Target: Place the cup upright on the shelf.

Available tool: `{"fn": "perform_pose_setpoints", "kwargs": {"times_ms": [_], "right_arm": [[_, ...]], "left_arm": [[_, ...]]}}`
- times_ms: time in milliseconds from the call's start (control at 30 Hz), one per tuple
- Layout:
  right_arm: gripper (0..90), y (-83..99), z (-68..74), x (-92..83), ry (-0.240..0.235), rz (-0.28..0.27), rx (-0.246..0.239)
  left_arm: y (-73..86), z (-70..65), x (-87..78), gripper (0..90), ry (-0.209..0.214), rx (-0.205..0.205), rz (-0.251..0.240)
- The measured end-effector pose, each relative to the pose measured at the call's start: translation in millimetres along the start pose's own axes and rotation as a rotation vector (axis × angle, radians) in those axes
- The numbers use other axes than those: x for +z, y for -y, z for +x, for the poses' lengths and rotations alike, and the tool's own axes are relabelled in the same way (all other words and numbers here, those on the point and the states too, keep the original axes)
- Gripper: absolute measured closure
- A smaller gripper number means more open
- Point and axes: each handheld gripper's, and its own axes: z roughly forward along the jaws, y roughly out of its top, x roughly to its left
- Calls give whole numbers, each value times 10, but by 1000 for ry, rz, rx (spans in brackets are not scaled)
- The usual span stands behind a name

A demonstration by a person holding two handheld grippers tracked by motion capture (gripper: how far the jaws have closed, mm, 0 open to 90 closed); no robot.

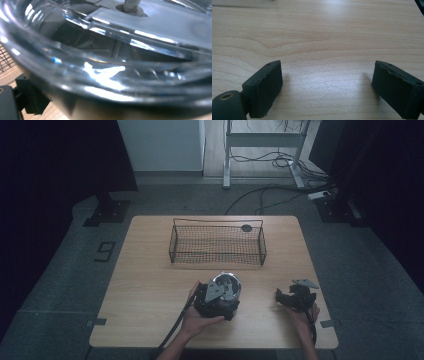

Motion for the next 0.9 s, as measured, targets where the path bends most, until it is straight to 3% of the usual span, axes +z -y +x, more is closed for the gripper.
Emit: {"fn": "perform_pose_setpoints", "kwargs": {"times_ms": [400, 900], "right_arm": [[99, 0, -1, -1, 3, -1, 3], [112, 1, -3, -3, 7, -5, 8]], "left_arm": [[-4, -12, -18, 40, 6, 18, 7], [-57, 93, -132, 40, -29, 10, -9]]}}
